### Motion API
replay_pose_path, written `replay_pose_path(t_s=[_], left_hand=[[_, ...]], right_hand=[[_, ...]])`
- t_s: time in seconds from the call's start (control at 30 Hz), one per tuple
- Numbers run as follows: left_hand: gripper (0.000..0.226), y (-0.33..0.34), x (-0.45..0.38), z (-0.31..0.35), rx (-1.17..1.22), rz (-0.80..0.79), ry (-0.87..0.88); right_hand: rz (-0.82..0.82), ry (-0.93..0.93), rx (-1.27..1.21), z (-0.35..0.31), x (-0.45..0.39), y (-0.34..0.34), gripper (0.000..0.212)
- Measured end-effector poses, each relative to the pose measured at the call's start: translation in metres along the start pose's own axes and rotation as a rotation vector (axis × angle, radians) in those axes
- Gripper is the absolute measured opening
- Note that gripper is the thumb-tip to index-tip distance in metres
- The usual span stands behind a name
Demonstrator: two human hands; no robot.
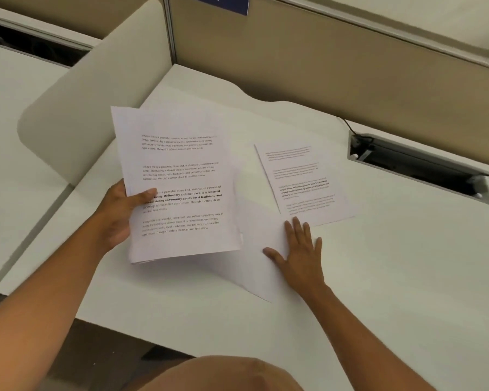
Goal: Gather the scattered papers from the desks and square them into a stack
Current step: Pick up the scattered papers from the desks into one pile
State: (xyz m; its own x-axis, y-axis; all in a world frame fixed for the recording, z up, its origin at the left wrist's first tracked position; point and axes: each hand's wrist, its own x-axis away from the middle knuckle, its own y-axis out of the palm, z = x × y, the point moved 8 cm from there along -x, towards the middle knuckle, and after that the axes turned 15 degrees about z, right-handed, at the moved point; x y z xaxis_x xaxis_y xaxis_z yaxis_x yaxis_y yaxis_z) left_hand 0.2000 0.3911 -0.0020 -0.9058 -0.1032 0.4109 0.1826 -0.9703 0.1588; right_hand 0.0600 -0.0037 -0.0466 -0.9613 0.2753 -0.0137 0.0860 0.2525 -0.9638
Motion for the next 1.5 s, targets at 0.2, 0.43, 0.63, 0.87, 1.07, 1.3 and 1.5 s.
replay_pose_path(t_s=[0.2,0.43,0.63,0.87,1.07,1.3,1.5], left_hand=[[0.053,0.01,-0.007,-0.007,-0.025,-0.055,-0.026],[0.051,0.01,-0.008,-0.014,-0.059,-0.06,-0.035],[0.048,0.009,-0.001,-0.009,-0.039,-0.052,-0.015],[0.051,0.015,0.006,0.006,-0.011,-0.07,0.014],[0.05,0.035,0.007,0.012,0.037,-0.12,0.04],[0.053,0.089,0.009,-0.013,-0.004,-0.212,0.006],[0.051,0.128,0.023,-0.04,-0.064,-0.233,-0.038]], right_hand=[[0.096,0.064,0.001,0.019,0.002,-0.023,0.096],[-0.195,-0.424,-0.151,-0.04,0.037,0.005,0.112],[0.089,-0.314,-0.156,-0.042,0.028,-0.017,0.072],[0.148,0.105,-0.414,-0.013,0.022,-0.049,0.055],[0.244,0.742,-1.071,0.072,-0.004,-0.094,0.034],[0.265,0.983,-1.21,0.131,-0.029,-0.085,0.026],[0.266,0.946,-0.889,0.156,-0.049,-0.077,0.053]])
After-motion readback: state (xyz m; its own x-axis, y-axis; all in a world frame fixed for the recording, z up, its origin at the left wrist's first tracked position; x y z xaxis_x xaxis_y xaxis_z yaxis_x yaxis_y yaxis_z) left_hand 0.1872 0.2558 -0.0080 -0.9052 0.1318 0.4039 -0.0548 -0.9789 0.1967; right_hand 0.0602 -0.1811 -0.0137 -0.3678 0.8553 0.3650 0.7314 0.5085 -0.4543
